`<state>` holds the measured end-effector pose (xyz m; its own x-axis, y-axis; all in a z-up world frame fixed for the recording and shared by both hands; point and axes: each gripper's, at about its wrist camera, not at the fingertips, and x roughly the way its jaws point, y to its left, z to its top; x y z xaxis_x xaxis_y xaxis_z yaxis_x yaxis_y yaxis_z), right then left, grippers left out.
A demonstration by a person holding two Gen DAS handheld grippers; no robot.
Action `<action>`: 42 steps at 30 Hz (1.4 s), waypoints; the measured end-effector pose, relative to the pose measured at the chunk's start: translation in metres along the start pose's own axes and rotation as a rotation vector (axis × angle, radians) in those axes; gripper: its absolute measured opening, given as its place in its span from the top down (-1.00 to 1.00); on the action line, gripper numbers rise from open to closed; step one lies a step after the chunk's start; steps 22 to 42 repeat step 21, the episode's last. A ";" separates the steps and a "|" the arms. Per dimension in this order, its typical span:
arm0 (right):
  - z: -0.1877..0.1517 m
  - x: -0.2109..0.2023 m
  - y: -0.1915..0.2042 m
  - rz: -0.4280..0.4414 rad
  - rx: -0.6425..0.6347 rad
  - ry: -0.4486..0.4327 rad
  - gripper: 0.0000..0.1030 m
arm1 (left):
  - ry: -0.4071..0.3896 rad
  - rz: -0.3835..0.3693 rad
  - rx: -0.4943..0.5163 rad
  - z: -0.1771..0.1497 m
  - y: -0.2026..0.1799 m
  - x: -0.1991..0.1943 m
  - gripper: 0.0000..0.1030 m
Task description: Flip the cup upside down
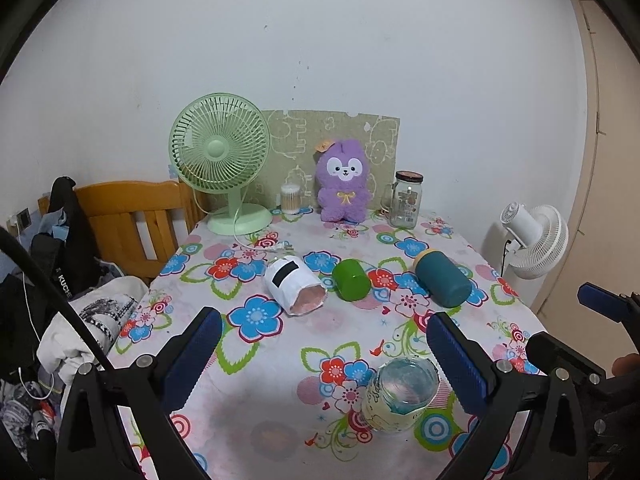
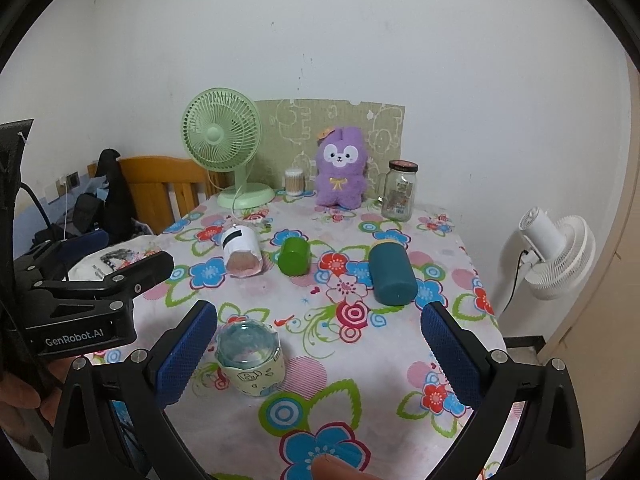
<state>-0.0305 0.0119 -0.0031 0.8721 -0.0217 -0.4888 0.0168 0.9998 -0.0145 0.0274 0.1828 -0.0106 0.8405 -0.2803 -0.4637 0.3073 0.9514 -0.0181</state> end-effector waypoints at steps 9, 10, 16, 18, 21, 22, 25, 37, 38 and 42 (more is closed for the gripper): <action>-0.001 0.005 -0.002 0.000 0.013 0.013 -0.99 | 0.006 0.009 -0.003 -0.002 0.001 0.004 -1.00; -0.001 0.006 -0.002 -0.001 0.011 0.013 -0.99 | 0.007 0.010 -0.004 -0.002 0.001 0.005 -1.00; -0.002 0.008 -0.002 -0.009 0.008 0.015 -0.99 | 0.015 0.007 -0.016 -0.003 0.005 0.007 -1.00; -0.003 0.009 -0.002 -0.006 0.011 0.017 -0.99 | 0.023 -0.011 -0.025 -0.003 0.006 0.010 -1.00; -0.003 0.010 -0.002 -0.010 0.010 0.021 -0.99 | 0.021 -0.016 -0.037 -0.004 0.008 0.010 -1.00; -0.003 0.010 -0.002 -0.010 0.010 0.021 -0.99 | 0.021 -0.016 -0.037 -0.004 0.008 0.010 -1.00; -0.003 0.010 -0.002 -0.010 0.010 0.021 -0.99 | 0.021 -0.016 -0.037 -0.004 0.008 0.010 -1.00; -0.003 0.010 -0.002 -0.010 0.010 0.021 -0.99 | 0.021 -0.016 -0.037 -0.004 0.008 0.010 -1.00; -0.003 0.010 -0.002 -0.010 0.010 0.021 -0.99 | 0.021 -0.016 -0.037 -0.004 0.008 0.010 -1.00; -0.003 0.010 -0.002 -0.010 0.010 0.021 -0.99 | 0.021 -0.016 -0.037 -0.004 0.008 0.010 -1.00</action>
